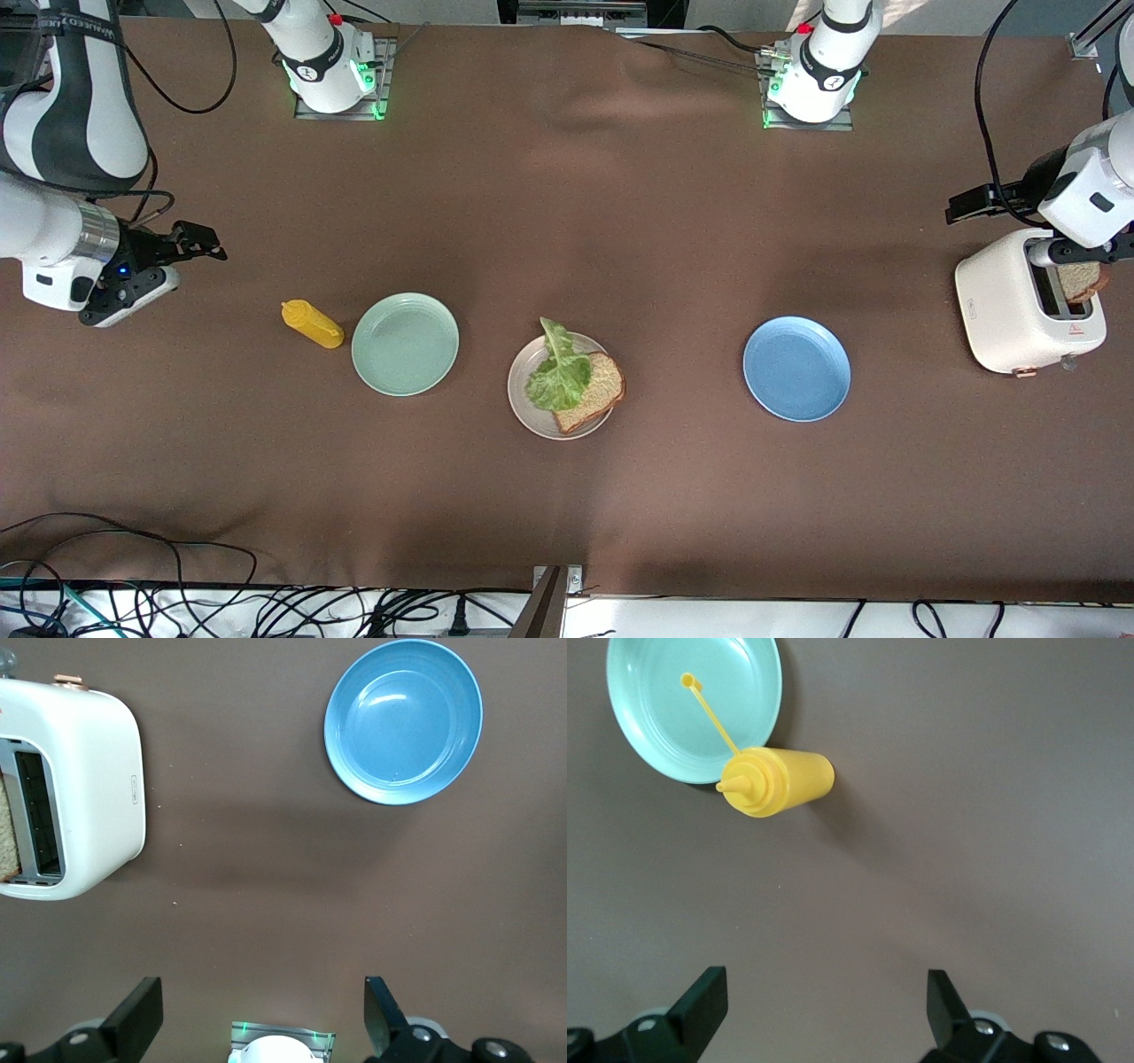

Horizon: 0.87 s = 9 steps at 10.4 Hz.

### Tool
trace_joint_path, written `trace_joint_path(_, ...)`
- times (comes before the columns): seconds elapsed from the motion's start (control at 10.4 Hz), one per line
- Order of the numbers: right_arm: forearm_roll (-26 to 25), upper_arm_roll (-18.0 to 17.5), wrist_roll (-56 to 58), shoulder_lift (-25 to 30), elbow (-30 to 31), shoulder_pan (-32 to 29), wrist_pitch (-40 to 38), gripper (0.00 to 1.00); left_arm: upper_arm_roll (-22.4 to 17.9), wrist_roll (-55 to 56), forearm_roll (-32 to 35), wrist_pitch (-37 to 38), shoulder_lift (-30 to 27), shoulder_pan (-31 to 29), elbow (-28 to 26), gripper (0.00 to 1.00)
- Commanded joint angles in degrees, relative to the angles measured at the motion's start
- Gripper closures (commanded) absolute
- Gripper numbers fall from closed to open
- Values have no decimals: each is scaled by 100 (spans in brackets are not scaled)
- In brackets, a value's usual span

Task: Make sandwich on beige plate with both arms
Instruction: 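Raise the right gripper and move it toward the mustard bottle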

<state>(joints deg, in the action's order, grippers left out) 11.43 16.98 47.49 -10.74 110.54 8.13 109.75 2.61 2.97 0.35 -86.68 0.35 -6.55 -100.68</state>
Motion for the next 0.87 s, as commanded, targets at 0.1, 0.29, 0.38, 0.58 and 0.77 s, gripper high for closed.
trace_joint_path(0.1,1295,51,2440,-753,-15,-521,284,0,29,-157,-123,38,-71,-110,-66,0)
trace_joint_path(0.29,2158,51,3710,-1130,-6,-681,249,0,29,-270,-123,38,-71,-136,-66,0)
trace_joint_path(0.38,2640,51,4237,-1289,-15,-820,240,0,29,-288,-123,38,-71,-180,-66,0)
trace_joint_path(0.58,3318,51,5196,-1544,-24,-883,249,0,29,-289,-123,38,-62,-180,-75,0)
trace_joint_path(0.77,4047,42,6240,-1913,-33,-997,240,0,29,-280,-123,46,-62,-180,-66,0)
